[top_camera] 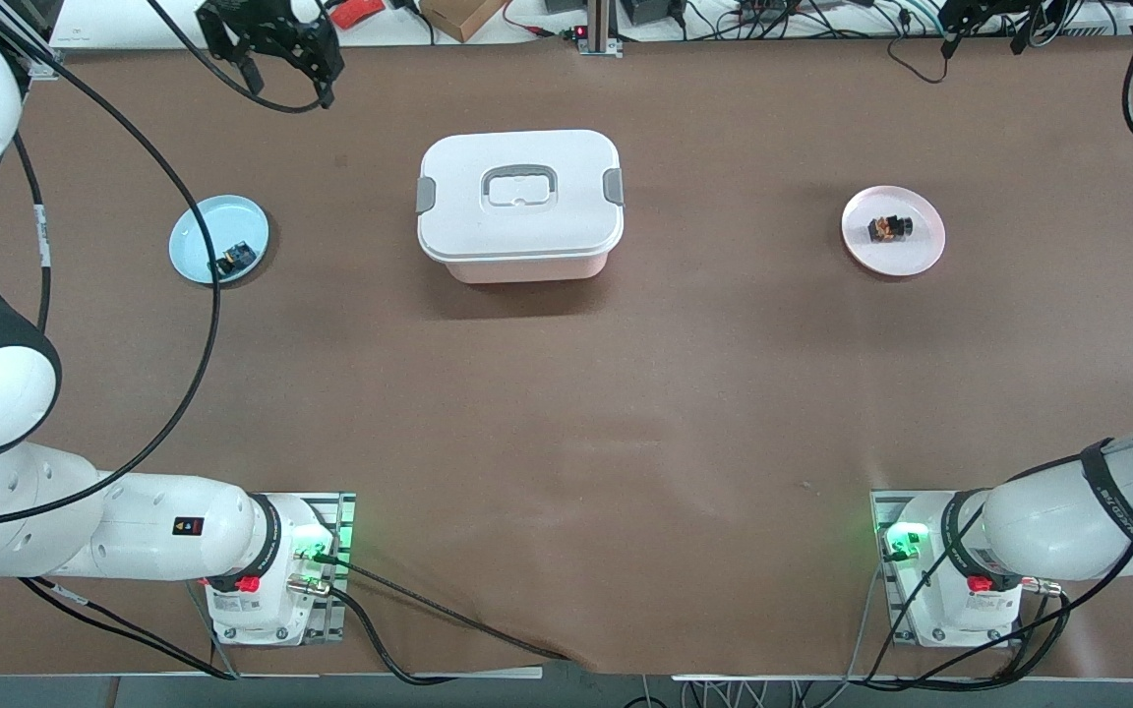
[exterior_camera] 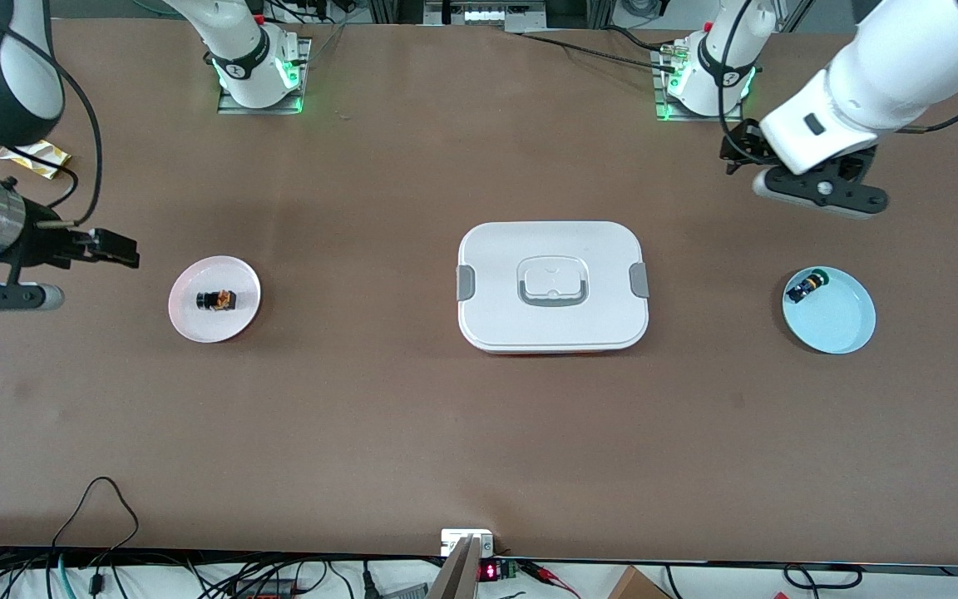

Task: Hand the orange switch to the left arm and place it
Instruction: 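Move the right gripper down over the orange switch on the white plate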

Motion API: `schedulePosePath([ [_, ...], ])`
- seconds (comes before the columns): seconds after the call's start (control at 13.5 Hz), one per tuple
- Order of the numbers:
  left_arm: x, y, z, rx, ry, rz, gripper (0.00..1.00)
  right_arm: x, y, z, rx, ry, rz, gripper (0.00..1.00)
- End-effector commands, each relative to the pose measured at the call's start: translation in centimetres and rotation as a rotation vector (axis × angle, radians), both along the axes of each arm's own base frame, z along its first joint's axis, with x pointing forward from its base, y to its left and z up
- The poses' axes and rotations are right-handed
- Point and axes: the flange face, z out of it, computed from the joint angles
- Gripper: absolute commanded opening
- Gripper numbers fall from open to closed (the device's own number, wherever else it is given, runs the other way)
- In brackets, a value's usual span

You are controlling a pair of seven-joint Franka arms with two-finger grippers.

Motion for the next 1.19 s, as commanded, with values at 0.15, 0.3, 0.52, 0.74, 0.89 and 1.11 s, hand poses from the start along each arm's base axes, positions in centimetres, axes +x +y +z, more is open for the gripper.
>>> schedulePosePath([
  [0.15,1.0,-1.2,-0.8,-0.001,0.017,-0.061,1.0,1.3,0.1,-4.9,-0.053,-0.014,0.006,1.0],
  [0.3,2.0,-0.4,-1.7,-0.001,0.018,-0.045,1.0,1.1,0.2,-7.8,-0.067,-0.018,0.021,1.0],
  [0.52,2.6,0.8,-1.7,-0.001,0.004,-0.021,1.0,0.5,-0.2,-13.0,-0.083,-0.014,0.036,1.0],
  [0.74,3.8,1.0,-3.0,0.057,-0.027,-0.029,1.0,-0.9,-0.8,-18.5,-0.08,0.01,0.037,1.0],
  [0.89,4.2,1.3,-3.1,0.086,-0.049,-0.034,1.0,-2.0,-1.7,-20.7,-0.077,0.011,0.03,1.0],
  [1.11,3.9,1.2,-3.0,0.086,-0.039,-0.04,1.0,-2.8,-1.5,-22.3,-0.073,-0.006,0.05,1.0],
])
